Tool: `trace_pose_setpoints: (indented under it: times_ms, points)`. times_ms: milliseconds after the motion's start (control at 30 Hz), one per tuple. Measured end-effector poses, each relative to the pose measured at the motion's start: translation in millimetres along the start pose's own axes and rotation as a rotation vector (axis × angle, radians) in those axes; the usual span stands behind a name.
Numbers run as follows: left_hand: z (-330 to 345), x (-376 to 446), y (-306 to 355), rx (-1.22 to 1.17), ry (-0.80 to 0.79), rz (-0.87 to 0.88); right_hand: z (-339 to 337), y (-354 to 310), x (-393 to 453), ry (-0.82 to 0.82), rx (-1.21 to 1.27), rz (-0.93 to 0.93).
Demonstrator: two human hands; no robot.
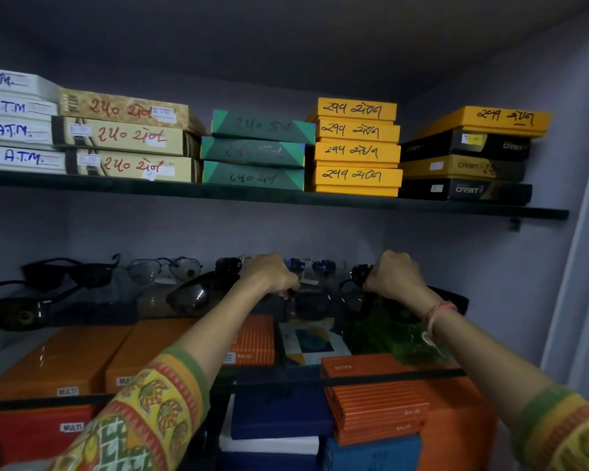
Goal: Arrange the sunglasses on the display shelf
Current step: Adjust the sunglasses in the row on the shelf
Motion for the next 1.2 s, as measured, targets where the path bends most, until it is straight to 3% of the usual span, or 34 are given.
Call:
trace_pose_setpoints:
  times_ms: [233,467,600,800,1200]
  points:
    - [-9.8,-4.8,-4.8,0.024,-0.012,-0.005,-7.4,-6.3,2.7,-0.019,-0.101,-0.034]
    - [-66.5,-26.7,-57.8,0.196,0.235,-0.023,-8.2,-74.4,-4.7,0.049,0.028,-0.288]
    - [-82.2,-35.9,-93.5,0.302,0.123,-0.099,17.2,-126.3,-11.5,-0.082,0.099,-0.470]
    - [-80.5,-36.9,-118.8,0.286,0.026,-0.076,63.3,-175.7,-6.5,-0.342,0.050,-0.542]
    - [-103.9,-59.8,-136.2,0.173,0.010,-0.042,85.1,-179.8,-3.0,-0.607,0.391,-0.349]
Point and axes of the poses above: each hand's wrist, its own x-axis towards the middle knuckle, its own z-axis out of the palm, y = z × x, the point moved 2 cm from there along x, towards the middle knuckle, and after that the axes turned 3 degrees about -y, right-handed, at the moved point
